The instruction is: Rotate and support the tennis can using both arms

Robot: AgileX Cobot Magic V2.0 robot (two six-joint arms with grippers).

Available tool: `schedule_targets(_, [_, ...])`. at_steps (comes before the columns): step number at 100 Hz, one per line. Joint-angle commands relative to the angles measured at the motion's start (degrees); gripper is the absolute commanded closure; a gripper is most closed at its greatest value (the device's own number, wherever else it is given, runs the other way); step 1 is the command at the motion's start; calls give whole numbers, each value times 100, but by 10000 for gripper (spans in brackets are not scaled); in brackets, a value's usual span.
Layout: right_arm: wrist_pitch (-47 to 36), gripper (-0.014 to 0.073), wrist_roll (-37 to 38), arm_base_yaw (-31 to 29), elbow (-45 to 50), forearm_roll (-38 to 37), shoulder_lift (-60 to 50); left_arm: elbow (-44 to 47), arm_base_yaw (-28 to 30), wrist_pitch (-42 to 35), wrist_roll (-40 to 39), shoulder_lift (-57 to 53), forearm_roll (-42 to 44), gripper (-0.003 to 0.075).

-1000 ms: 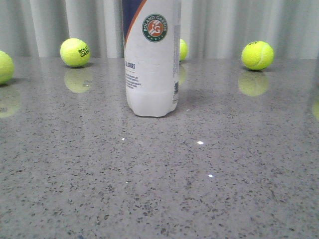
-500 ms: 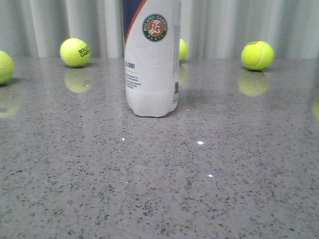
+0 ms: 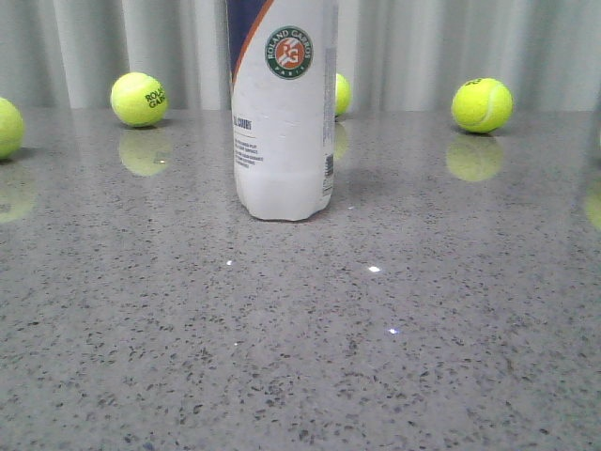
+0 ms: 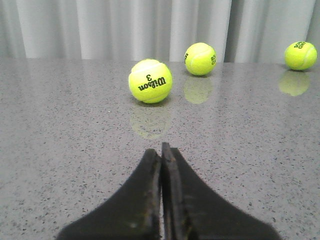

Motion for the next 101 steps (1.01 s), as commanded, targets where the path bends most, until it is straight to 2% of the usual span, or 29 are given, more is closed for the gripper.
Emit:
schedule_targets(1, [-577, 652, -46, -434, 265, -536, -366, 274, 11, -457, -28, -218, -42, 741])
schedule_targets(6, [-498, 652, -41, -669, 412, -549, -595, 274, 11, -457, -28, -218, -42, 741])
schedule_targets(7, [-211, 652, -41, -716, 398, -549, -664, 274, 11, -457, -28, -218, -42, 741])
schedule_targets(14, [207, 652, -41, -908, 393, -496, -1034, 274, 11, -457, -28, -218, -42, 741])
schedule_targets(27, [623, 652, -41, -1002, 398, -457, -1024, 274, 11, -465, -28, -218, -42, 741])
schedule_targets(101, [571, 652, -41, -1002, 398, -457, -1024, 274, 11, -465, -28, -218, -42, 741])
